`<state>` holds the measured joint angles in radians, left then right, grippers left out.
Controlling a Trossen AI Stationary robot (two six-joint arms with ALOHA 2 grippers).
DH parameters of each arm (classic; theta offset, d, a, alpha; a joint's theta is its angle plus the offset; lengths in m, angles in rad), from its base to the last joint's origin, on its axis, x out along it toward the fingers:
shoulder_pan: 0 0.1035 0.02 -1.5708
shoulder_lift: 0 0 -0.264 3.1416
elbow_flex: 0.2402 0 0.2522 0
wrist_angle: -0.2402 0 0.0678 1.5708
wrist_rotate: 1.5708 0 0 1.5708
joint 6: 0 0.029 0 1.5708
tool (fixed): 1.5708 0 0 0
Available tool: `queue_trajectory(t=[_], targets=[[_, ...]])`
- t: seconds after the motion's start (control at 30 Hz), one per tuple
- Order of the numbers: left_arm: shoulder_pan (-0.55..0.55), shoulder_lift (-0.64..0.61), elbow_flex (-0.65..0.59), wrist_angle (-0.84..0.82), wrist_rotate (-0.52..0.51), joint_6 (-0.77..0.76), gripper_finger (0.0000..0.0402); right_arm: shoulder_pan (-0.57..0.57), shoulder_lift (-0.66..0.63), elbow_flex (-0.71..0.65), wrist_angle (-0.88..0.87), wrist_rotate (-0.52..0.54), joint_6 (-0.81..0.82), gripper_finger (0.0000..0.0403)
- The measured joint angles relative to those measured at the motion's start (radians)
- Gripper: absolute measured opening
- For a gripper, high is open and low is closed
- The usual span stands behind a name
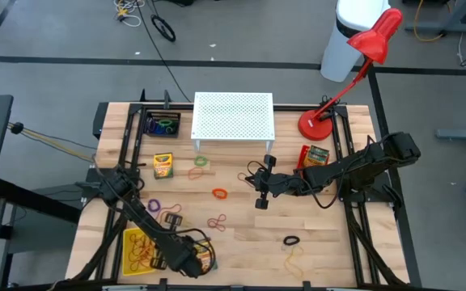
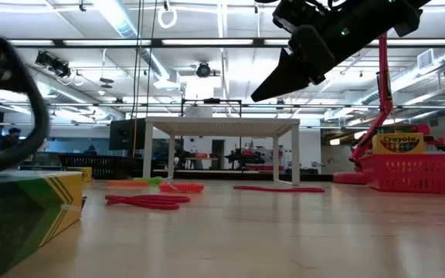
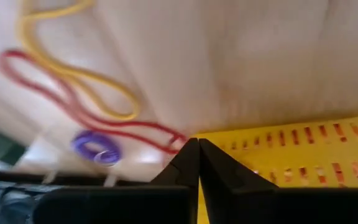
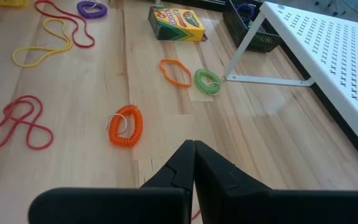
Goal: Pick & Place Office Desk Supplies
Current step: Put the red rubber band into the yellow bin
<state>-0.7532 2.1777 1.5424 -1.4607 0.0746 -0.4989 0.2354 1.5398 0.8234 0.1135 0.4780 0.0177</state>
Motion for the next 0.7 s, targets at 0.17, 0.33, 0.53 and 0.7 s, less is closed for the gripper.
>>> queue_trajectory(t=[0.17, 0.33, 0.53, 0.7], targets=[[0.000, -0.021, 0.085, -0.098, -0.086, -0.041, 0.0005, 0.000, 0.000, 0.000, 0.001, 0.000, 0.000, 0.0017], [-0.006, -0.114, 0.114, -0.112, -0.101, -0.204, 0.0004, 0.000, 0.000, 0.000, 0.000, -0.001, 0.000, 0.0017], [-0.066, -0.228, 0.109, -0.112, -0.138, -0.385, 0.0004, 0.000, 0.000, 0.000, 0.000, -0.019, 0.000, 0.0017], [-0.073, -0.243, 0.109, -0.110, -0.147, -0.403, 0.0042, 0.000, 0.000, 0.000, 0.004, -0.022, 0.000, 0.0017]])
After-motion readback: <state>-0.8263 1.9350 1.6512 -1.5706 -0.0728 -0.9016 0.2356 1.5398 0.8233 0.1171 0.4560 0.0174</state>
